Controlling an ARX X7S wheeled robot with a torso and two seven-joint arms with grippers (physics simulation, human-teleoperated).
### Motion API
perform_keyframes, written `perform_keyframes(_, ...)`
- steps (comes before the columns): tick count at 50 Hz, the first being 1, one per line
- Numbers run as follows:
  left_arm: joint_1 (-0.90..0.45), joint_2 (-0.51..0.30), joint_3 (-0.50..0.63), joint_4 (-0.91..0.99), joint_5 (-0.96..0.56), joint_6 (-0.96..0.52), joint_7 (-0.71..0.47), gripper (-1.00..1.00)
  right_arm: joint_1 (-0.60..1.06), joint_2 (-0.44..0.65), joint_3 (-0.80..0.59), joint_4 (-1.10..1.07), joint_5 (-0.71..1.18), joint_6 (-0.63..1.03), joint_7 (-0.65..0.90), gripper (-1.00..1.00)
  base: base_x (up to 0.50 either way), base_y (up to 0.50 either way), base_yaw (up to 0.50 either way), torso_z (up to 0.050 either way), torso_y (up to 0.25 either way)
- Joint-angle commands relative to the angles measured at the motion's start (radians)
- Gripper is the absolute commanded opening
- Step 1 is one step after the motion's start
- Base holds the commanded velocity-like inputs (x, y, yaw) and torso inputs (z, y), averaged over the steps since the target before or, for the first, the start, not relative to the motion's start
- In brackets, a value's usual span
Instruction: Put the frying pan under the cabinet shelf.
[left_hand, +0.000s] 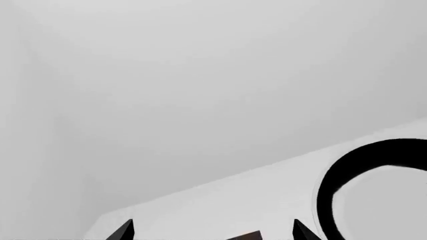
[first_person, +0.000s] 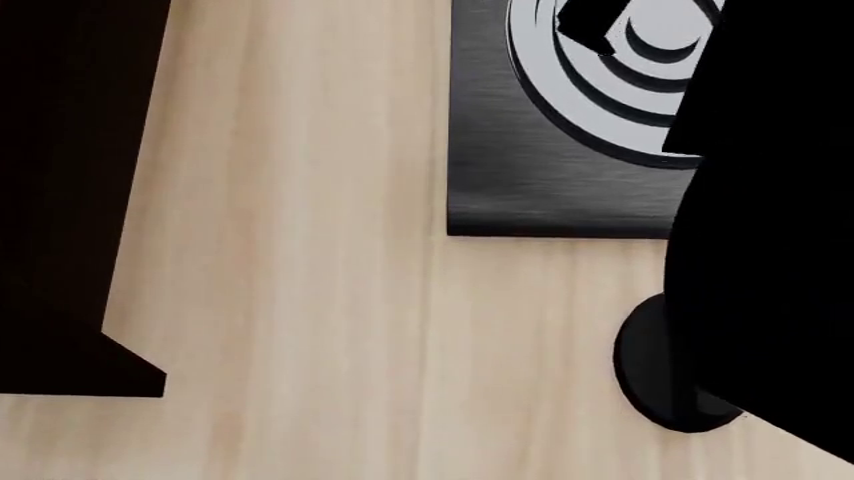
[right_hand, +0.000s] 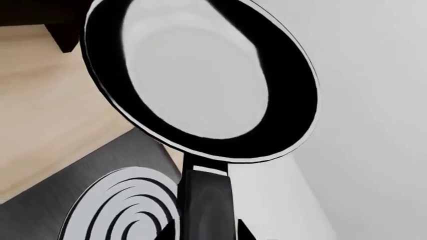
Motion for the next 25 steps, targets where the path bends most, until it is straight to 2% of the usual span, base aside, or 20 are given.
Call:
perform_keyframes(1,0.011,-0.01,0.007,0.005,0.004,0.015,0.006,1.0,-0.06,0.032,-0.049,-0.045,-0.095,-0.025,0.031,-1.0,0.0,0.0,0.0,0.0,0.0)
perform_keyframes(5,0.008,-0.005,0.014,0.005,0.007,0.019,0.009,1.0,-0.084,0.019,-0.025,-0.055,-0.092,-0.009,0.03,-1.0,0.0,0.0,0.0,0.0,0.003)
perform_keyframes(25,0.011,-0.032,0.019,0.011,-0.002,0.034,0.013,1.0,-0.057,-0.031,-0.078,-0.072,-0.104,0.013,-0.008,-1.0,0.0,0.0,0.0,0.0,0.002)
